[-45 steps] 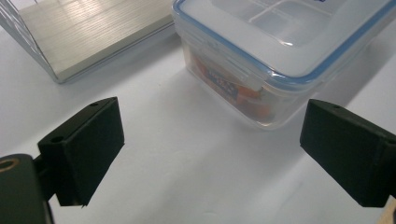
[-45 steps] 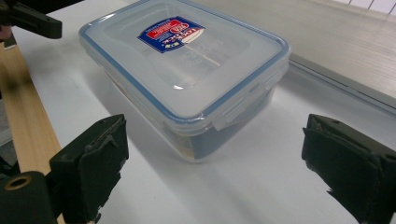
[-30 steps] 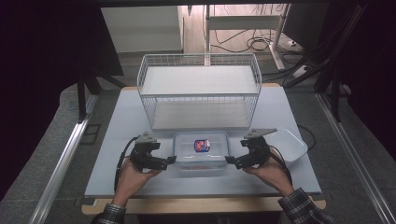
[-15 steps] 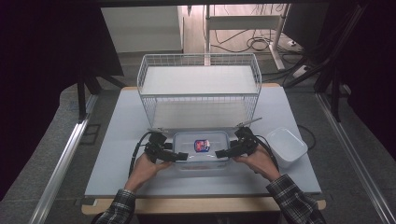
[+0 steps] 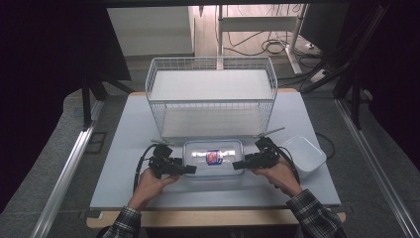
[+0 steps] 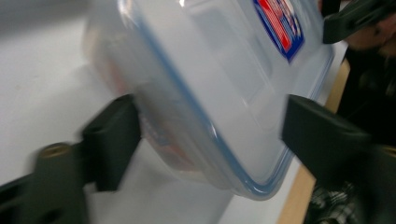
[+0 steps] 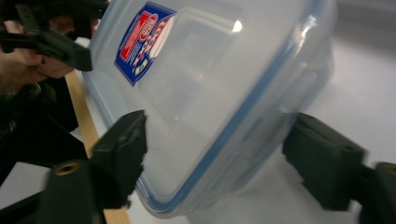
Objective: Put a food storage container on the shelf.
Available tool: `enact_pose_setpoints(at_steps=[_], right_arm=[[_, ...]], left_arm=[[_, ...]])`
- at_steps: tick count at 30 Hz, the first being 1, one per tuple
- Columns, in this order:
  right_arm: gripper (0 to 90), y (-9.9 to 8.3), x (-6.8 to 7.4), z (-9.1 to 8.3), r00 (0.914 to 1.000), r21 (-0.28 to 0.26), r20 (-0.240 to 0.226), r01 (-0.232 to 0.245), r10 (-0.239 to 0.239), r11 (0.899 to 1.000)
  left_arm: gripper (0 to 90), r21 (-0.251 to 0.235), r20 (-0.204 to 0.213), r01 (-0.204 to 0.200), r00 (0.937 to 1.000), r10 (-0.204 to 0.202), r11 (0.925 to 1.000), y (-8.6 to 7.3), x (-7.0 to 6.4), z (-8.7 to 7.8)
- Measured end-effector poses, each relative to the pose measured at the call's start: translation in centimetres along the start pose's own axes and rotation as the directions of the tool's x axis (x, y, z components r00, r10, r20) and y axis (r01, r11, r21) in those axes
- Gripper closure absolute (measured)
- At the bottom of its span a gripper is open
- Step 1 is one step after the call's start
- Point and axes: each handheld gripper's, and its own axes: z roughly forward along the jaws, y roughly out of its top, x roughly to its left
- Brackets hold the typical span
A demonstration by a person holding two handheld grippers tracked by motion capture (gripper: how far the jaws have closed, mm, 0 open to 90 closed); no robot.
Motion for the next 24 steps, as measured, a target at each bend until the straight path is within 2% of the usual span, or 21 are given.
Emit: enact_pose_setpoints(at_steps=[1, 5, 7, 8, 9, 14, 19, 20, 22, 24], right_arm=[[38.8, -0.4, 0.1, -0.6, 0.9999, -0.023, -0.011, -0.005, 0.005, 1.0], [43.8, -1.0, 0.5, -1.1, 0.9998, -0.058, -0.01, -0.015, 0.015, 0.998], [46.8, -1.6, 1.0, -1.5, 0.9996, -0.08, -0.002, -0.028, 0.028, 0.996], [47.6, -1.7, 1.2, -1.5, 0.9995, -0.087, 0.007, -0.03, 0.031, 0.996], [48.3, -1.9, 1.4, -1.6, 0.9994, -0.095, 0.006, -0.034, 0.035, 0.995], [49.8, -2.3, 1.7, -1.8, 0.9983, -0.117, 0.01, -0.056, 0.057, 0.992], [50.2, -2.3, 2.0, -1.8, 0.9988, -0.124, 0.033, -0.031, 0.035, 0.992], [50.3, -2.4, 2.0, -1.8, 0.999, -0.13, 0.037, -0.02, 0.025, 0.991], [50.2, -2.4, 2.2, -1.7, 0.9993, -0.128, 0.035, -0.011, 0.016, 0.992], [50.2, -2.3, 2.4, -1.6, 0.9993, -0.131, 0.038, 0.007, -0.002, 0.991]], left_arm=[[35.2, -0.019, 0.006, 0.006, 1.0, -0.006, 0.9998, -0.3, -0.1, -0.4], [43.5, -0.047, 0.012, 0.022, 0.9997, -0.021, 0.9987, -0.8, -0.3, -0.8], [46.1, -0.073, 0.015, 0.048, 0.9988, -0.047, 0.9962, -1.0, -0.5, -1.0], [48.4, -0.073, 0.015, 0.048, 0.9988, -0.047, 0.9962, -1.0, -0.5, -1.0], [49.4, -0.078, 0.03, 0.055, 0.9981, -0.053, 0.9954, -1.2, -0.4, -1.2], [50.6, -0.097, 0.024, 0.054, 0.9984, -0.052, 0.9939, -1.3, -0.6, -1.2], [51.9, -0.118, 0.021, 0.045, 0.9988, -0.043, 0.9919, -1.3, -0.6, -1.4], [51.9, -0.132, 0.003, 0.03, 0.9995, -0.03, 0.9908, -1.2, -0.8, -1.6], [52.3, -0.138, -0.002, 0.031, 0.9995, -0.031, 0.9899, -1.2, -0.9, -1.8], [52.3, -0.155, -0.016, 0.01, 0.9998, -0.013, 0.9878, -1.0, -1.1, -2.4]])
